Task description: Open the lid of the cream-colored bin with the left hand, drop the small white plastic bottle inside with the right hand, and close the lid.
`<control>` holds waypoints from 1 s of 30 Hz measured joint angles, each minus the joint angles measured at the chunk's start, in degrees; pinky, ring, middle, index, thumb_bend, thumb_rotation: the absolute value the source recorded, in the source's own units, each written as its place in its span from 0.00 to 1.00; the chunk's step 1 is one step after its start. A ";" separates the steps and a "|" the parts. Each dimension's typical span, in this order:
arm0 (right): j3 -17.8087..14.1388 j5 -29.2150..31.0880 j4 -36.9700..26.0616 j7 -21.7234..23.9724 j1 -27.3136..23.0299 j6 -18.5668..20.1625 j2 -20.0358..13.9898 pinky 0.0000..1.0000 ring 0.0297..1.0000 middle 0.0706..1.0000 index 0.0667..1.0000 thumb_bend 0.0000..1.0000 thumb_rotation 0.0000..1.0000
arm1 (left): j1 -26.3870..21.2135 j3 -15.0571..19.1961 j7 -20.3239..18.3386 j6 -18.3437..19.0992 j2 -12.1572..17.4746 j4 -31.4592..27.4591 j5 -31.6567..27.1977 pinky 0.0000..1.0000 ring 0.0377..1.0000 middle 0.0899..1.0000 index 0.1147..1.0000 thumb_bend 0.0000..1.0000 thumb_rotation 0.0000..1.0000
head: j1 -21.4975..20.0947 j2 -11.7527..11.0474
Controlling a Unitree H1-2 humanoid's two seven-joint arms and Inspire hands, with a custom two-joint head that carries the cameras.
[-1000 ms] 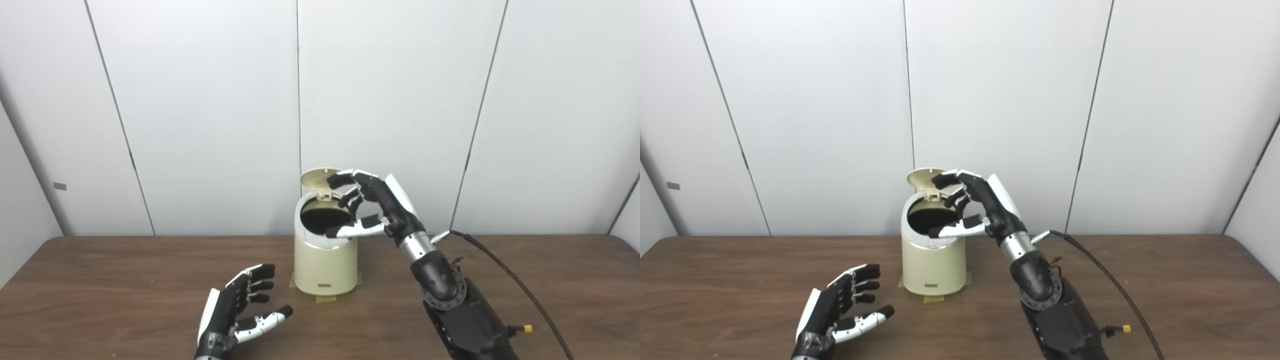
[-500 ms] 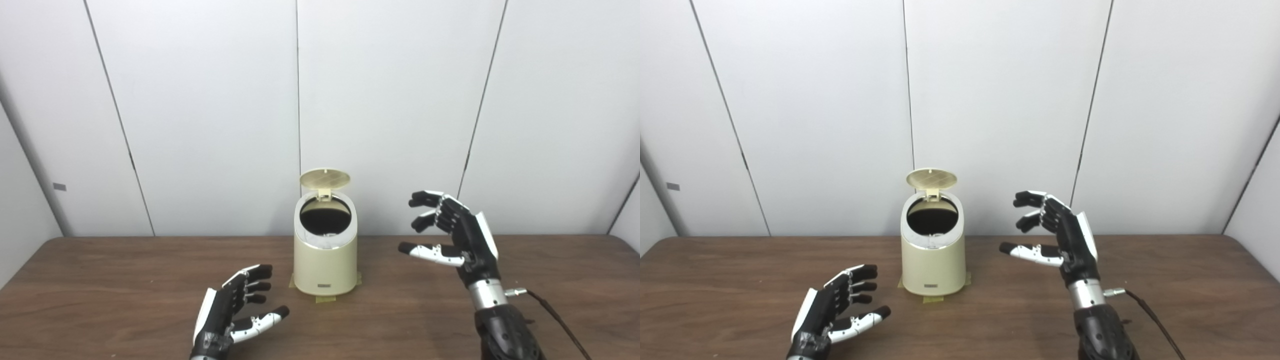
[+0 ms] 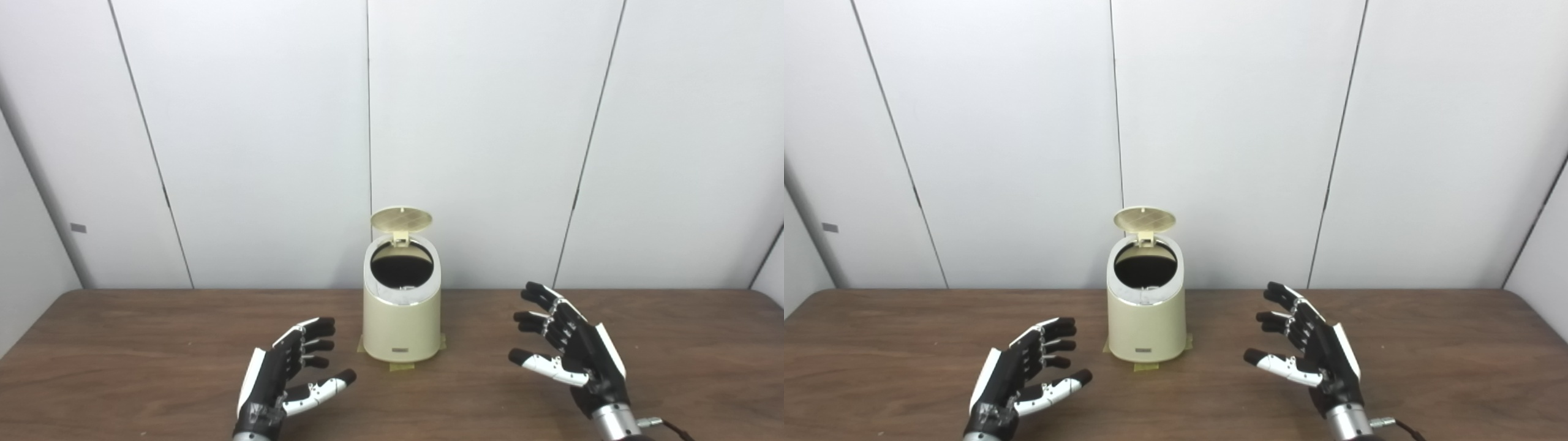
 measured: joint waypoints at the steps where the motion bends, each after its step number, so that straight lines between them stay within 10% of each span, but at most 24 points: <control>1: 0.00 0.24 0.31 0.34 0.00 -0.57 0.10 0.64 0.68 0.80 0.80 0.88 0.22 | -0.01 0.09 -0.11 -0.12 0.07 -0.12 -0.32 0.67 0.79 0.84 0.84 0.77 0.22 | 0.00 0.00; 12: -0.19 0.95 0.01 0.72 0.82 -1.25 0.66 0.68 0.68 0.79 0.78 0.88 0.23 | -13.35 0.06 -3.11 5.60 7.16 -4.56 1.96 0.94 0.99 0.97 0.95 0.93 0.43 | 0.53 -0.09; 30: -0.19 0.32 -3.13 0.49 2.69 0.15 1.57 0.66 0.67 0.78 0.77 0.87 0.24 | -34.62 -7.48 -7.17 9.09 9.51 10.10 11.72 0.94 0.98 0.94 0.95 1.00 0.47 | -0.44 -0.44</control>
